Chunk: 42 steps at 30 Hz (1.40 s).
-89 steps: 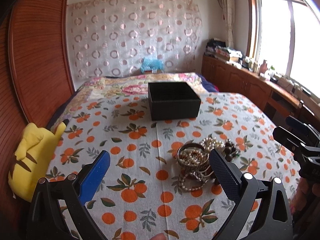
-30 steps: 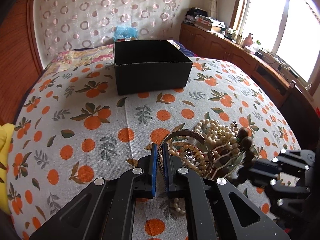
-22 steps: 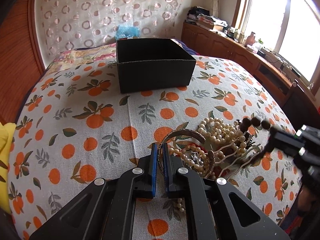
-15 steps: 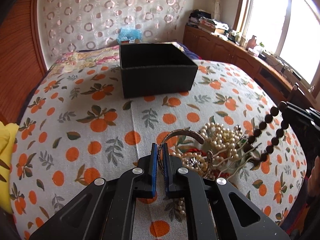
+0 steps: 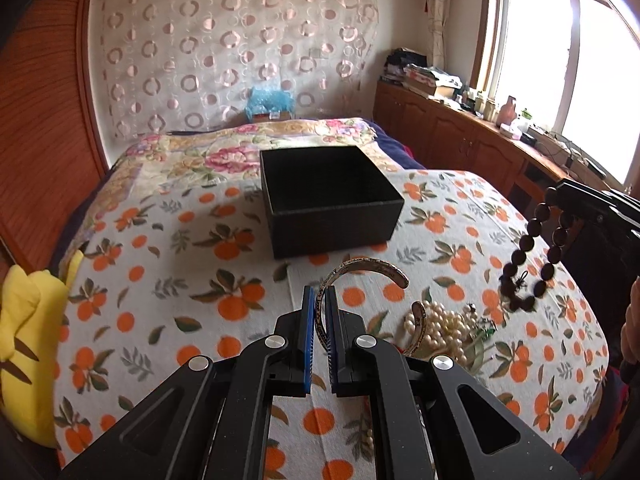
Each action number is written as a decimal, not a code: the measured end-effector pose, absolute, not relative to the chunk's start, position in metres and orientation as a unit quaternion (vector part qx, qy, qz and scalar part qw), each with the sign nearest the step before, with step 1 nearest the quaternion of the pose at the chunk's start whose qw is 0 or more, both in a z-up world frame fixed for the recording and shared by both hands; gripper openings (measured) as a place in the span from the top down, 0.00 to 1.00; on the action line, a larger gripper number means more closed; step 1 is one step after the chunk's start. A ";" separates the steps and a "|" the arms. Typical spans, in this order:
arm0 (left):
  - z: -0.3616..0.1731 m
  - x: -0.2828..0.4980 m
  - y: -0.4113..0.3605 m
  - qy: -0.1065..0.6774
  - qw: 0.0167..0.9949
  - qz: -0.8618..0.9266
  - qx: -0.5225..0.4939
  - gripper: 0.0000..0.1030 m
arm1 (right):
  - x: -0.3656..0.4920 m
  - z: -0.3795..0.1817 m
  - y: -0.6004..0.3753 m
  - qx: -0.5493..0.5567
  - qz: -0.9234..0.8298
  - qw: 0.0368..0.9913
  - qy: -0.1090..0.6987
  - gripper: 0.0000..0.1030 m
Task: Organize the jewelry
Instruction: 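Carry both pieces into the black box and open both tools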
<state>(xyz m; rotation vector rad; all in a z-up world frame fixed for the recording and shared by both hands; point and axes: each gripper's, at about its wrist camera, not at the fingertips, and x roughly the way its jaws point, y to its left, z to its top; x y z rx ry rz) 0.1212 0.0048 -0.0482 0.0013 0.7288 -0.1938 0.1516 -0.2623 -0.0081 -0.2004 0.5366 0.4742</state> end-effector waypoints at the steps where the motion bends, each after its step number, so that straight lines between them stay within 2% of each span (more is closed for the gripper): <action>1: -0.047 0.123 0.006 0.355 0.930 -0.094 0.001 0.96 | 0.156 -0.007 -0.257 -0.099 0.235 0.931 0.262 0.86; 18: -0.024 0.191 0.014 0.338 0.939 -0.060 0.004 0.96 | 0.245 0.013 -0.219 -0.090 0.242 0.925 0.278 0.85; 31: -0.039 0.256 0.004 0.360 0.932 -0.041 0.001 0.95 | 0.276 0.019 -0.211 -0.079 0.249 0.921 0.288 0.85; 42: -0.045 0.249 0.004 0.366 0.929 -0.052 -0.008 0.92 | 0.283 0.014 -0.198 -0.084 0.261 0.916 0.294 0.85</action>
